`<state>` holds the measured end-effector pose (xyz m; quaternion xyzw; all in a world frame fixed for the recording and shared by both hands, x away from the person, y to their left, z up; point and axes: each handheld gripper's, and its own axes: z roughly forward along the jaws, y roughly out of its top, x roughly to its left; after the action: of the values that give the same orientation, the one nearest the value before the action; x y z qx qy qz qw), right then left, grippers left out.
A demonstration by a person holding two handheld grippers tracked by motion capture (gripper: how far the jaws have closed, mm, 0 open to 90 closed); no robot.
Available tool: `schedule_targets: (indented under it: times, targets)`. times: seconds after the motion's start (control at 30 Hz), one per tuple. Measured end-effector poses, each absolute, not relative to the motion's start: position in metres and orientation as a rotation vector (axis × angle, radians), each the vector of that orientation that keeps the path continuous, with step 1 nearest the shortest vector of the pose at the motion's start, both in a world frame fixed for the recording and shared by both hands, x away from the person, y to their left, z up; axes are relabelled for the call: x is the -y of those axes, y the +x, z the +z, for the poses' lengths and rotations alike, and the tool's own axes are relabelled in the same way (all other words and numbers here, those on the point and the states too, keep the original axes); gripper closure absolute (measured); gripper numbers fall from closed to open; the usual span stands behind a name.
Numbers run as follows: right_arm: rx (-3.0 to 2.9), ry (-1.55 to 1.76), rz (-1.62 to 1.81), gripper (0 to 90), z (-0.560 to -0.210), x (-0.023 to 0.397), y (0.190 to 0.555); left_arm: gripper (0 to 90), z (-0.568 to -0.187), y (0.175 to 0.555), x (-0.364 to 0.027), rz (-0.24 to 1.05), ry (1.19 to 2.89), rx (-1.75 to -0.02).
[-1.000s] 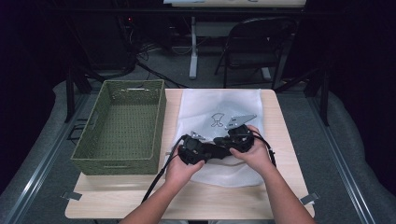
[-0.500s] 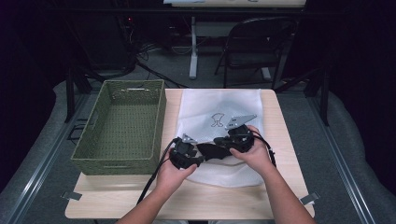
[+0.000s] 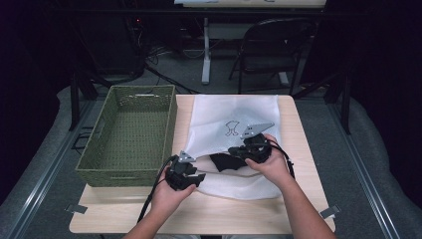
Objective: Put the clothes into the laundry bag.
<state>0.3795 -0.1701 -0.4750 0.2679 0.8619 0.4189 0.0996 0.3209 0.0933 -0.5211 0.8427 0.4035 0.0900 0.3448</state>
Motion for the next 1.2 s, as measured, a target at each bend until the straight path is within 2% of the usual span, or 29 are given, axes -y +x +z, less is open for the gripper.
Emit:
schedule_targets:
  times: [0.57, 1.2]
  targets:
    - [-2.593, 0.81, 1.212, 89.7, -0.478, 0.173, 0.376, 57.4, -0.521, 0.299, -0.127, 0.275, 2.155, -1.057]
    - [-2.606, 0.822, 1.256, 89.8, -0.477, 0.183, 0.356, 53.3, -0.535, 0.288, -0.138, 0.276, 2.174, -1.097]
